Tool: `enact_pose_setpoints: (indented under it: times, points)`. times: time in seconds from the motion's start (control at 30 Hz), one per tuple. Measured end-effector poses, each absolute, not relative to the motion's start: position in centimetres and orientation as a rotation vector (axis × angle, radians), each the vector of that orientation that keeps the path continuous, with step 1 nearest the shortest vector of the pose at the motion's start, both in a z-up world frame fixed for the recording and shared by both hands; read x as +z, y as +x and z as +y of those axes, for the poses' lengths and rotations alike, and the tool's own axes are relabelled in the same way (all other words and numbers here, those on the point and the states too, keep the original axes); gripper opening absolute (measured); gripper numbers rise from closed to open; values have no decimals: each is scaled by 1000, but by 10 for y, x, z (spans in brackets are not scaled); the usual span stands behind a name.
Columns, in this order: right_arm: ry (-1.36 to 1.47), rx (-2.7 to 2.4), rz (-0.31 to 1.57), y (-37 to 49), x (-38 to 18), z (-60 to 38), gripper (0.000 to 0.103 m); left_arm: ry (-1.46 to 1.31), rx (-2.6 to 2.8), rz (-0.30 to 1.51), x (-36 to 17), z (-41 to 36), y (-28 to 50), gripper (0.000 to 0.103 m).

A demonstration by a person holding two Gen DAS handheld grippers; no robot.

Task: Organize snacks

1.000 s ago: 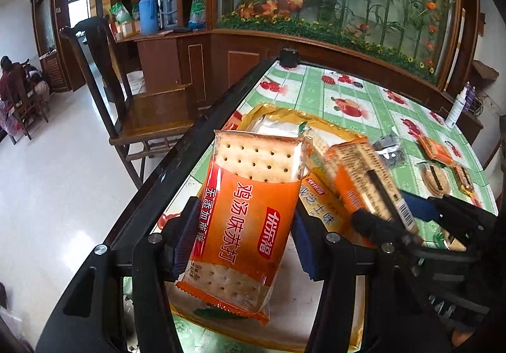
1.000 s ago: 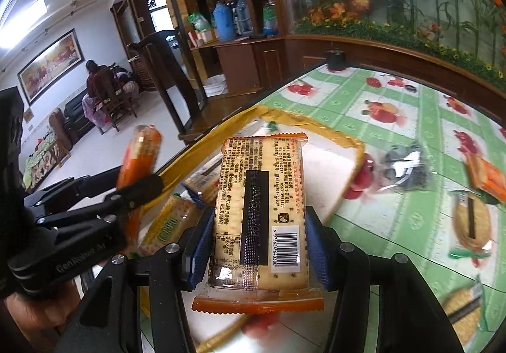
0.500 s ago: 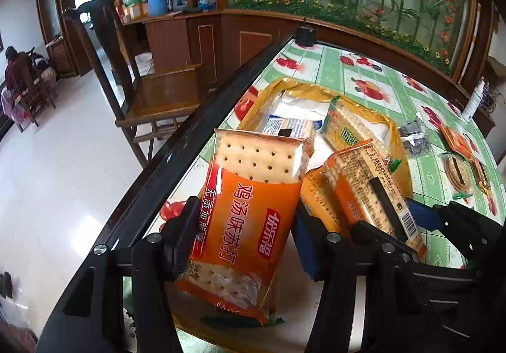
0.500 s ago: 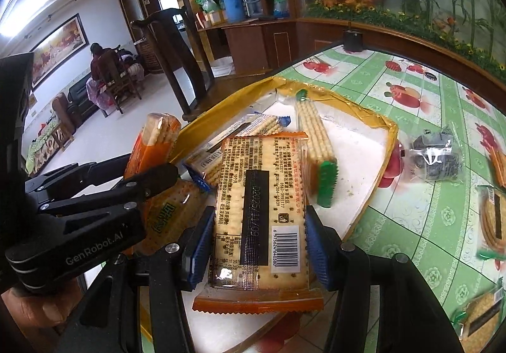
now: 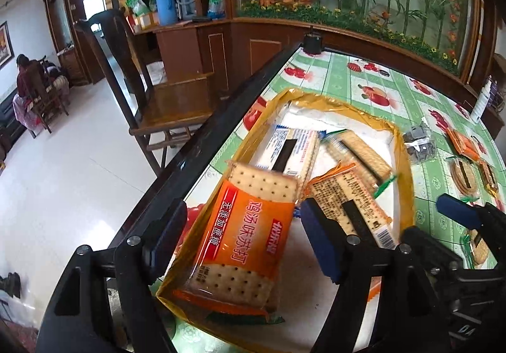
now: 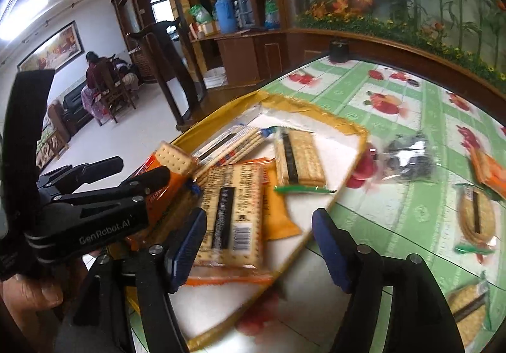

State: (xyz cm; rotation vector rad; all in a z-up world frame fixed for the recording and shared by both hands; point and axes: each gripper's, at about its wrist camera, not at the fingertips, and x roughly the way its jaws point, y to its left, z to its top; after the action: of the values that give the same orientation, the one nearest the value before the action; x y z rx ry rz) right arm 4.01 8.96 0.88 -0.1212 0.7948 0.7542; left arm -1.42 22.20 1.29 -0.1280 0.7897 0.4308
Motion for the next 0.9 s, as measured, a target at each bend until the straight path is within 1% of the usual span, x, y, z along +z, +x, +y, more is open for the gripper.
enact_pose_setpoints:
  times: [0.27,0.4,0.53,0.77,0.83,0.9]
  points:
    - [-76,681,791,37,11,41,74,-102,407,760,23,202,-16,74]
    - [-51,630,801,35,9,16,81,-83,381,748,29,188,-16,74]
    - [-51,572,789,27,7,-15,86,-72,356,742,32,175,-15,74]
    - [11,454,812,26,-5,-83,86,-50,286,751,34,141,-8,74]
    - [28,427,821,27,-9,-100,89,-40,267,758,33,131,-5,74]
    - [42,437,831,28,-11,-114,89,-38,245,766,33,122,-2,74]
